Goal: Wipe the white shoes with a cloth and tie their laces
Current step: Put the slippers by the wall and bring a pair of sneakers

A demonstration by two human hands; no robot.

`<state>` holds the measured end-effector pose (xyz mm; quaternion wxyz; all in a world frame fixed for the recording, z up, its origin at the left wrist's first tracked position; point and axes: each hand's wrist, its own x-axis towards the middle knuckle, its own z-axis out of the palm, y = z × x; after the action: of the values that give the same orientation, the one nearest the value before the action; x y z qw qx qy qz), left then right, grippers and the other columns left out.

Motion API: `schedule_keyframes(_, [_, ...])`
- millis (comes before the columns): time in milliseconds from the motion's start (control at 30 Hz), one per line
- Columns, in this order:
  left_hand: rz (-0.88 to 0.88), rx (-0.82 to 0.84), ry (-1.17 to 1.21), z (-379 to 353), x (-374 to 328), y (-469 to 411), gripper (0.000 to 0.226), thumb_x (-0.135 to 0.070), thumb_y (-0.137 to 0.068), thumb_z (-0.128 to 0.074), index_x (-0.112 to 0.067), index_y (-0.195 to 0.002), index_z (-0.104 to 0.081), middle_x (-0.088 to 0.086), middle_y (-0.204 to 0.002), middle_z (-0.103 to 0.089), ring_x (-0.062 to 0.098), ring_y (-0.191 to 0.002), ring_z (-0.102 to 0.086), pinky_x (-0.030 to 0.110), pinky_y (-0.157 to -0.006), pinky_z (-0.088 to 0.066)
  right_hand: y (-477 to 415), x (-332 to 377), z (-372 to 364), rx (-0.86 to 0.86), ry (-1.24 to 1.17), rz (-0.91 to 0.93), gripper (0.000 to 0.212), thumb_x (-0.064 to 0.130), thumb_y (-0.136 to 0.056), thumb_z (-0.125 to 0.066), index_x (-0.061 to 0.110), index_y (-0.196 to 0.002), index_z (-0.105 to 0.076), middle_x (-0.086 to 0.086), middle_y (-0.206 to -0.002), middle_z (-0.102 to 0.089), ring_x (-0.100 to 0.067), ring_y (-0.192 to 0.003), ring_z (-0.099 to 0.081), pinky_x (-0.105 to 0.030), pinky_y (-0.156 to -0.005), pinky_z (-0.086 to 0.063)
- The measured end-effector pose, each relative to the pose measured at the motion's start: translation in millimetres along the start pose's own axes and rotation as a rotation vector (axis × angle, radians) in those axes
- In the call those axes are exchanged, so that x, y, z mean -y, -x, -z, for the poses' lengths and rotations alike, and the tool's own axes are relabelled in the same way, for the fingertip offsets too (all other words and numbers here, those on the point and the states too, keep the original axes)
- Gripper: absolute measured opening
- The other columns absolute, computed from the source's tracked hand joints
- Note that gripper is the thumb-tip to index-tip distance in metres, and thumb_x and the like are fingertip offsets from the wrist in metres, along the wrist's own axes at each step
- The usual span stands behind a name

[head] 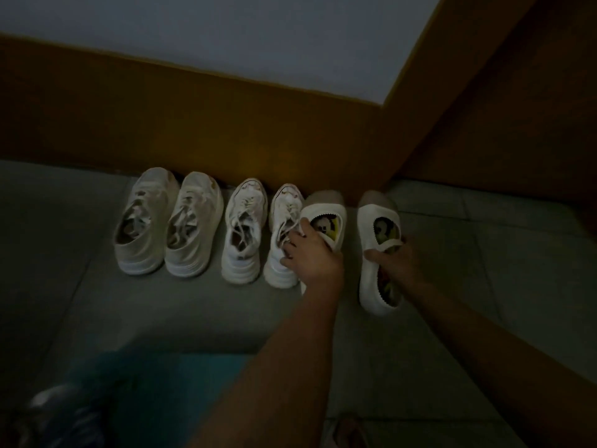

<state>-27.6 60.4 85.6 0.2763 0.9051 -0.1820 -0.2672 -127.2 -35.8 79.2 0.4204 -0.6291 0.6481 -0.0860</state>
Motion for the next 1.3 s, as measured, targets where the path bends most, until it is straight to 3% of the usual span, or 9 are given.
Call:
schedule_keyframes(267, [0.132,0.046,0.041,-76,-30,-53,0.088,-0.031,-0.077,-0.072,-0.016,-0.143,-0.016,0.02,-0.142,-0.026,0.038,-0.132,-0.026,0.05,-0.105,-0.025,-71,-35,-28,-0.016,-0.042,-0.059,0.078,0.018,-0.076,-0.075,0.007,-0.14,-0.034,-0.015,-0.14,-0.044,-0.034,-0.124,-0.046,-0.041,-0.097,-0.042])
schedule_keyframes(433, [0.169,0.015,0.01,-107,-17,-72,0.087,-0.033,-0.078,-0.071,-0.016,-0.143,-0.017,0.017,-0.141,-0.03,0.037,-0.13,-0.029,0.049,-0.104,-0.027,-95,-51,-48,-0.049,-0.018,-0.101,0.079,0.027,-0.075,-0.076,0.007,-0.14,-0.034,-0.017,-0.14,-0.043,-0.037,-0.123,-0.047,-0.047,-0.101,-0.043])
schedule_keyframes(700, [0.086,0.03,-0.044,-127,-1,-86,0.082,-0.029,-0.081,-0.066,-0.014,-0.145,-0.017,0.016,-0.143,-0.03,0.036,-0.131,-0.032,0.047,-0.102,-0.029,-112,-54,-67,-0.077,0.103,-0.054,0.088,0.03,-0.071,-0.078,0.011,-0.142,-0.029,-0.018,-0.141,-0.039,-0.039,-0.124,-0.043,-0.051,-0.1,-0.042])
schedule_keyframes(1133, [0.066,0.036,-0.027,-129,-5,-101,0.097,-0.037,-0.078,-0.071,-0.01,-0.147,-0.009,0.016,-0.146,-0.025,0.035,-0.131,-0.033,0.047,-0.104,-0.03,-119,-59,-74,-0.072,0.154,-0.03,0.088,0.039,-0.068,-0.078,0.009,-0.138,-0.033,-0.018,-0.138,-0.043,-0.038,-0.122,-0.046,-0.051,-0.098,-0.044])
schedule_keyframes(1233, [0.029,0.05,-0.005,-126,-3,-98,0.094,-0.041,-0.08,-0.068,-0.009,-0.147,-0.01,0.016,-0.147,-0.025,0.036,-0.132,-0.032,0.048,-0.105,-0.03,-114,-57,-72,-0.063,0.156,-0.027,0.091,0.045,-0.072,-0.074,0.012,-0.142,-0.027,-0.017,-0.143,-0.036,-0.038,-0.128,-0.038,-0.05,-0.102,-0.04])
schedule_keyframes(1300, [-0.053,0.007,0.008,-119,-1,-92,0.078,-0.035,-0.085,-0.062,-0.008,-0.144,-0.019,0.016,-0.144,-0.03,0.034,-0.13,-0.035,0.045,-0.105,-0.032,-108,-52,-66,-0.068,0.189,0.001,0.088,0.043,-0.078,-0.069,0.012,-0.145,-0.023,-0.015,-0.148,-0.03,-0.036,-0.135,-0.028,-0.047,-0.106,-0.034])
